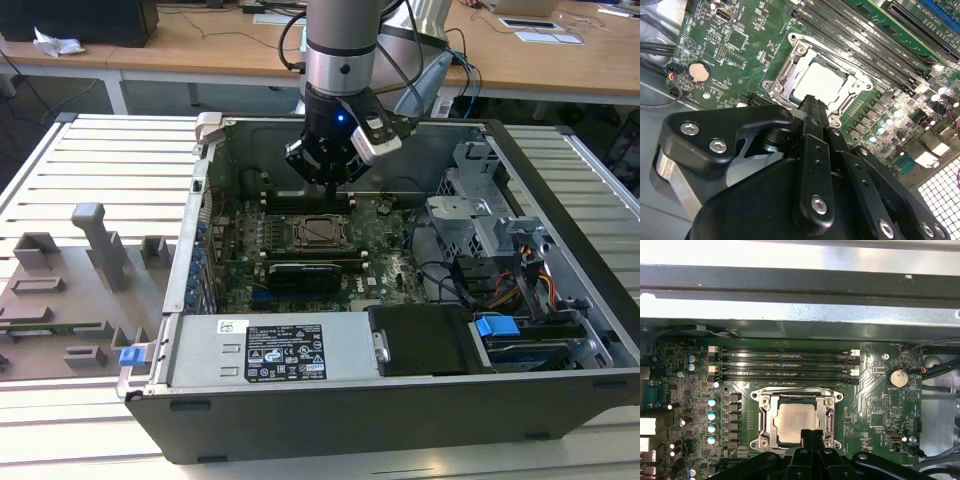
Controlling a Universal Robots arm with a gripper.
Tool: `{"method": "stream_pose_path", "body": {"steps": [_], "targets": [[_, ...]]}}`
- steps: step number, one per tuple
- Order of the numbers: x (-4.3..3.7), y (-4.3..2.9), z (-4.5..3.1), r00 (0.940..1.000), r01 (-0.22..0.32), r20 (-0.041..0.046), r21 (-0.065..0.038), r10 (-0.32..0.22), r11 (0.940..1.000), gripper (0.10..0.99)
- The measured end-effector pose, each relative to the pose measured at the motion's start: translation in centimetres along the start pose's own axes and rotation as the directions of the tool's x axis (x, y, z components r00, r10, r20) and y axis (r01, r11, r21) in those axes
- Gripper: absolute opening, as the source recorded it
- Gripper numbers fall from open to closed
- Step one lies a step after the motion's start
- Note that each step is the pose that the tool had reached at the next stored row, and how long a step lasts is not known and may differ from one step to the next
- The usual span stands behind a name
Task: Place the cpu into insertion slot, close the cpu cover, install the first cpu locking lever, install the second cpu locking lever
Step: 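Install the first cpu locking lever, then install the second cpu locking lever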
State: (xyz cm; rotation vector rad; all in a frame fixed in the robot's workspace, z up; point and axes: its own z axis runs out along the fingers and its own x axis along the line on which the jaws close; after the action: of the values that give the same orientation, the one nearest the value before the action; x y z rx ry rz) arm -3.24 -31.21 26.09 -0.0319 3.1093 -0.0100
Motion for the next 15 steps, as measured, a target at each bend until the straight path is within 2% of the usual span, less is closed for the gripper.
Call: {"method": "stream_pose_path", "body": {"steps": [12, 15], "targets": [[0.00, -0.01, -0.03, 1.0000, 0.000, -0.0001, 0.000, 0.000, 1.0000, 0.106], [0.01, -0.33, -0.02, 1.0000, 0.000, -0.0001, 0.000, 0.000, 1.0000, 0.106]]}}
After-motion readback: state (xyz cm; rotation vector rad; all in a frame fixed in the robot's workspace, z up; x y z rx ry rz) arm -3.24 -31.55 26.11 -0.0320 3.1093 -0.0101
